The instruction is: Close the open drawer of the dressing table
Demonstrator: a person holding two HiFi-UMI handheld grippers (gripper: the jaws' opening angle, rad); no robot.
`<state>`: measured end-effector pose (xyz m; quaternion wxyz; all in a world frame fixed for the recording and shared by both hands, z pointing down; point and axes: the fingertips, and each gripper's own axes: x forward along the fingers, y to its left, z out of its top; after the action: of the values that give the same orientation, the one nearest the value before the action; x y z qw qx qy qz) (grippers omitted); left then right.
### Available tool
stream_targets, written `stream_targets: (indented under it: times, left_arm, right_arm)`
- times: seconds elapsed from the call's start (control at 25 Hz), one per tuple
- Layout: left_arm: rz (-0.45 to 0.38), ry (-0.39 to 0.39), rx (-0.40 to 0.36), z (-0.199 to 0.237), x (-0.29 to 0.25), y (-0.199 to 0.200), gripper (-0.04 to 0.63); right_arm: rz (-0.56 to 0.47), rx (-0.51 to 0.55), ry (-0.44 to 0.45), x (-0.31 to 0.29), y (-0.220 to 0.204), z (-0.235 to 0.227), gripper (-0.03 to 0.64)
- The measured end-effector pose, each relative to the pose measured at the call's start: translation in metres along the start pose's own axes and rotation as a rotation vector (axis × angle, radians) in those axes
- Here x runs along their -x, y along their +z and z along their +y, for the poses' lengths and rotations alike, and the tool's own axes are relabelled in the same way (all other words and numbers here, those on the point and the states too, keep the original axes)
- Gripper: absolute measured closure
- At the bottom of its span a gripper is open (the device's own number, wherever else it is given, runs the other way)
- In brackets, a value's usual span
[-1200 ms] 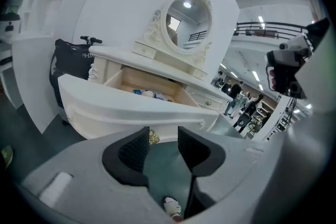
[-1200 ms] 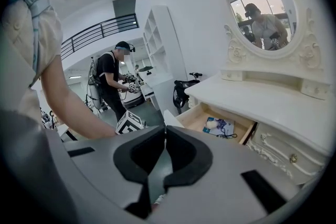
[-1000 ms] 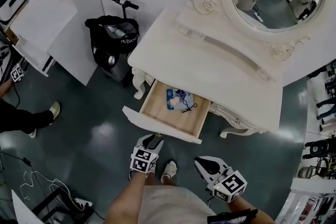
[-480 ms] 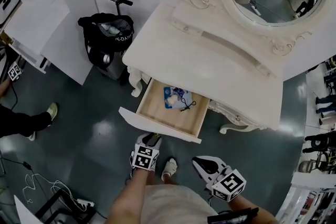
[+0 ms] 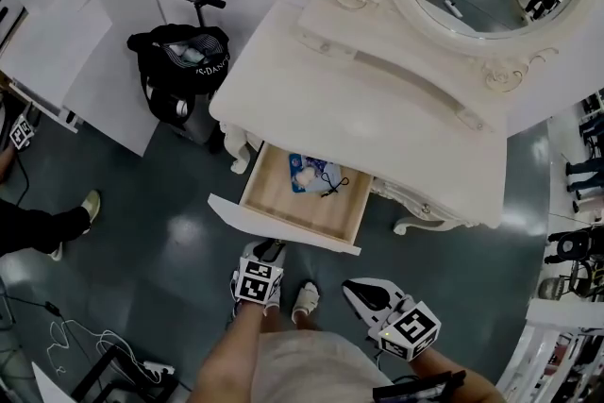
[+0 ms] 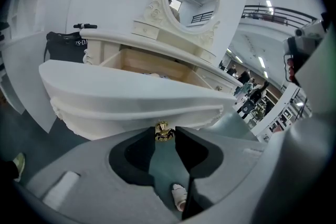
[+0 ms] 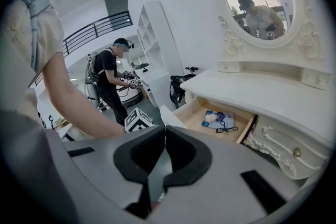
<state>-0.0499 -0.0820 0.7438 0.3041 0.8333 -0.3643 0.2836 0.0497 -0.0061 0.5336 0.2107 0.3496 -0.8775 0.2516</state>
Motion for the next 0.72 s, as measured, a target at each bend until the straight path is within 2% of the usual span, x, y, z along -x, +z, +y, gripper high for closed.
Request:
stream_targets:
  times: [0.72]
  left_arm:
    - [0.008,-0.033,-0.021,0.009,-0.027,0.035,0.474]
  right_arm:
    - [0.008,-0.070,-0.009,-0.010,-0.006,-0.019,0.600]
